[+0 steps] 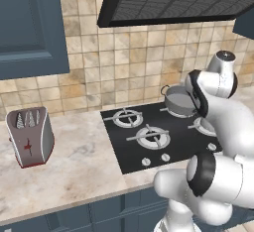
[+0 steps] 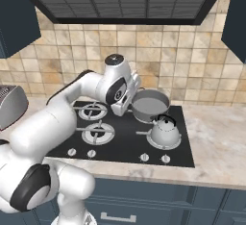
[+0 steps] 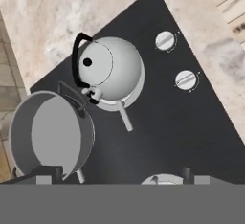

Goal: Pick the kettle from the cabinet and place it on a stove burner. Then pick the pot from the counter and place it on another stove burner. Finally, turn both burners on.

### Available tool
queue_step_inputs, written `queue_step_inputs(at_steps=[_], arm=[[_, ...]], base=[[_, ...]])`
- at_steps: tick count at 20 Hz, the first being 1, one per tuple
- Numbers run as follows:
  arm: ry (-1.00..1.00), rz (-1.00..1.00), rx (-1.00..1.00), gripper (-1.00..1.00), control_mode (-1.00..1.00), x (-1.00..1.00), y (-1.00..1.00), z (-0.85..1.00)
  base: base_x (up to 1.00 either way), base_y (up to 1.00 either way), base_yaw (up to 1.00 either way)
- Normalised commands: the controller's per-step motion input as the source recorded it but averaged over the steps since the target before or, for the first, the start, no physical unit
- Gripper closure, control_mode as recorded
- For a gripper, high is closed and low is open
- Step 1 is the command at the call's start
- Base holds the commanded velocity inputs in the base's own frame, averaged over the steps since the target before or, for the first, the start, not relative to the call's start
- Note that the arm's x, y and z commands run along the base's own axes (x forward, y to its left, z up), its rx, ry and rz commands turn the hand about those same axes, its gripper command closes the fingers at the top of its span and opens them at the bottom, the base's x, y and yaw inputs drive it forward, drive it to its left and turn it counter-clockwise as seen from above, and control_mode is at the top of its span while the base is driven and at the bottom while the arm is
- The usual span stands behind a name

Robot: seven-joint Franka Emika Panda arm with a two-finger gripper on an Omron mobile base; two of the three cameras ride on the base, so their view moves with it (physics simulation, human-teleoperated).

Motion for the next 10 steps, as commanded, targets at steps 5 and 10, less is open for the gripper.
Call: queue_step_inputs(at_steps=[5, 10], arm=[[0.0, 0.01, -0.07, -1.0, -1.0, -0.45, 0.0, 0.36], [0.01, 0.03, -0.05, -1.0, -1.0, -0.4, 0.01, 0.28]], base=[[0.0, 0.0, 0.0], [0.0, 0.0, 0.0]])
